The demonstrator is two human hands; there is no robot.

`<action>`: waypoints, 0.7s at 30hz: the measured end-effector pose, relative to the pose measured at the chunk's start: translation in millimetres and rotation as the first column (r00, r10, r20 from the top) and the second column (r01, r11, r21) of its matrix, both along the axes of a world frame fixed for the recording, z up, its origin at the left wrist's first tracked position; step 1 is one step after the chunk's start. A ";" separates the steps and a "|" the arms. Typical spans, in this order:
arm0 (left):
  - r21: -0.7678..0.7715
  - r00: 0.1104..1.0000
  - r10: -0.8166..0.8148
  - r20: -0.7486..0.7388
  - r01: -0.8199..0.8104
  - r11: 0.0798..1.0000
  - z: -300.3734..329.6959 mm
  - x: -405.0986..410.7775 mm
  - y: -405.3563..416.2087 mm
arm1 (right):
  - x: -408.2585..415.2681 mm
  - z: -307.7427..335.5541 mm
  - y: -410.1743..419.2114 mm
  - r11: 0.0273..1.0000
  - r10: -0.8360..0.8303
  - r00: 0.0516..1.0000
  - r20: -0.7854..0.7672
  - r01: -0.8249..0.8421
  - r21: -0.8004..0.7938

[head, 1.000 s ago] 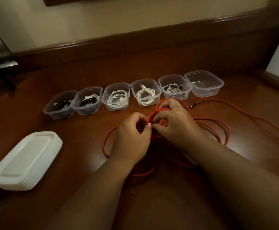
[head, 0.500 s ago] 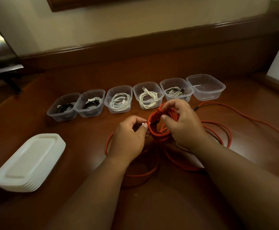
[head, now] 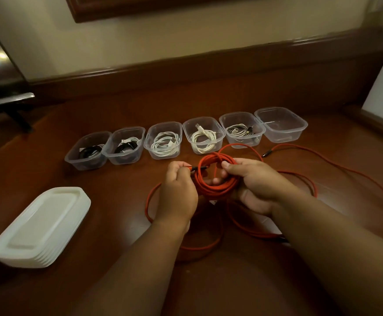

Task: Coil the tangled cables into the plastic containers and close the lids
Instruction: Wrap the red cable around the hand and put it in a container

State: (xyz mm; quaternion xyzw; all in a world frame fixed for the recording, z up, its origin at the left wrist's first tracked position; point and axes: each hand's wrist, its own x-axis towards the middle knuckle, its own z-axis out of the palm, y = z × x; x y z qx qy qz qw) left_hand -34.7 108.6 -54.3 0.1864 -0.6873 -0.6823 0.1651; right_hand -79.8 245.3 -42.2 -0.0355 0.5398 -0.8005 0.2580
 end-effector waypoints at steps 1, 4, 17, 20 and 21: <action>0.023 1.000 0.003 -0.004 -0.003 1.000 -0.8 -0.6 0.7 | -0.3 1.6 1.2 0.999 -0.002 0.999 0.039 0.004 -0.051; 0.065 1.000 -0.024 0.017 0.023 0.998 1.3 -0.8 1.5 | 1.5 9.5 4.8 0.991 -0.005 0.991 0.132 0.023 -0.134; 0.010 0.989 -0.143 -0.046 0.144 0.990 28.3 7.2 12.8 | 3.4 43.6 44.9 0.850 0.147 0.960 -0.239 0.001 0.527; 0.005 0.968 -0.247 -0.036 0.247 0.969 42.3 6.7 28.1 | 1.1 50.6 66.3 0.833 0.097 0.959 -0.268 0.069 0.549; 0.001 0.962 -0.272 -0.031 0.272 0.962 45.7 4.5 32.5 | -0.9 52.4 73.8 0.817 0.078 0.955 -0.286 0.103 0.567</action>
